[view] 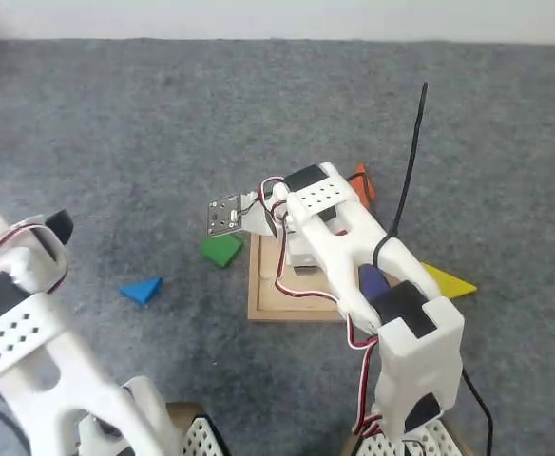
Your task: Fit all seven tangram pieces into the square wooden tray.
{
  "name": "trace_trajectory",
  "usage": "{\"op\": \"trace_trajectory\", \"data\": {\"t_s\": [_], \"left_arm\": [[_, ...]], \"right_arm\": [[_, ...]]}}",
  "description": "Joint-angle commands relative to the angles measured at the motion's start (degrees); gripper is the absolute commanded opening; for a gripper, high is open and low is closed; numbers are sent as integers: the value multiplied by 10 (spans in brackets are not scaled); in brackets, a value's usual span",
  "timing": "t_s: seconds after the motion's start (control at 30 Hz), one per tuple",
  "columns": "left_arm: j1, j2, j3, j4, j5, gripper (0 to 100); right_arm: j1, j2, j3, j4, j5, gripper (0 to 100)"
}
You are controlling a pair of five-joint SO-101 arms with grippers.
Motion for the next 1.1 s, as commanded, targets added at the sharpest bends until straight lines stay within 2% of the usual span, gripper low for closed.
{"op": "trace_trajectory", "data": {"t_s": [0.0,0.17,0.33,0.43,0.73,0.9,1.07], "left_arm": [[7,0,-15,-10,-7,318],[9,0,-15,-8,-7,318],[9,0,-15,-8,-7,318],[9,0,-15,-8,-7,318],[9,0,-14,-8,-7,318],[10,0,-14,-9,-7,318],[32,0,-1,-10,-7,318]], "right_arm": [[4,-8,-6,-2,-4,138],[4,-7,-6,-4,-4,152],[3,-7,-6,-4,-4,334],[0,-7,-6,-4,-4,396],[-3,-22,-17,15,-7,398],[77,-118,-32,58,-12,398],[147,-275,-15,93,-67,398]]}}
